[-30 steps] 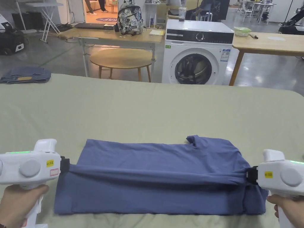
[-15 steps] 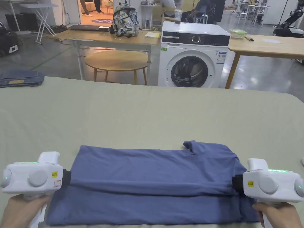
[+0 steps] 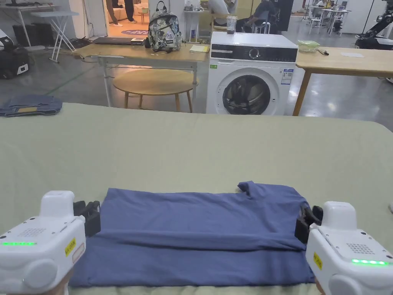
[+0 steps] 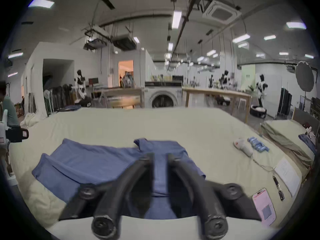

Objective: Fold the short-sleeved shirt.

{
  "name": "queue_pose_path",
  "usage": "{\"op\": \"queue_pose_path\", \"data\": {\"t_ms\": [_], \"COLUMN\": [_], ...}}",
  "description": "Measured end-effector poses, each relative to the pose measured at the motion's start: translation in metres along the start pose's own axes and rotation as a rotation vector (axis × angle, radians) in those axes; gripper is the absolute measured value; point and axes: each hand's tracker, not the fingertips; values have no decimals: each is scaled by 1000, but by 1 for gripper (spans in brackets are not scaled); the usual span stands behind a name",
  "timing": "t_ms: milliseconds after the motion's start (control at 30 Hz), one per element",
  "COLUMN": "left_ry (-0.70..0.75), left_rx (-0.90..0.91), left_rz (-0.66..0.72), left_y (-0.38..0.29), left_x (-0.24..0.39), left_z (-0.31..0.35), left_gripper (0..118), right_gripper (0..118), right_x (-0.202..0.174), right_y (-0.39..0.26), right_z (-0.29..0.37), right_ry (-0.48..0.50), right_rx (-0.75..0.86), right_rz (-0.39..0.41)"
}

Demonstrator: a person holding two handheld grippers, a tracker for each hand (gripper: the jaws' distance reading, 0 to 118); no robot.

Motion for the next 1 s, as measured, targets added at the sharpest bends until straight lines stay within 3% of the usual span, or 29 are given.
{"op": "queue_pose_path", "data": {"t_ms": [33, 100, 333, 433, 700, 733, 767, 867, 900, 1000], "left_ry": [24, 39, 48, 46, 11, 0, 4, -2, -3, 48], "left_rx": [28, 76, 98, -18, -433, -495, -528, -594, -610, -694], "left_rz": [-22, -54, -78, -83, 77, 110, 138, 194, 203, 162], "left_y": [-2, -4, -8, -11, -36, -40, -44, -56, -60, -70], "left_x": [5, 13, 24, 10, -59, -68, -73, -83, -84, -67], "left_z": [6, 19, 46, 40, -25, -35, -44, -66, -72, -75], "left_gripper": [13, 1, 0, 0, 0, 17, 42, 69, 84, 85], "right_gripper": [6, 0, 0, 0, 0, 0, 0, 0, 0, 0], "right_x": [-8, -15, -28, -25, -15, -14, -13, -11, -10, -6], "right_y": [0, -2, -3, -6, -22, -24, -26, -31, -33, -38], "right_z": [7, 15, 29, 28, 15, 14, 13, 10, 9, 6], "right_ry": [-15, 3, 3, 9, 4, 3, 3, 1, 0, -6], "right_rx": [26, 66, 78, 62, -9, -14, -20, -39, -45, -66], "right_rz": [16, 8, 8, -2, -1, 1, 3, 11, 12, 14]}}
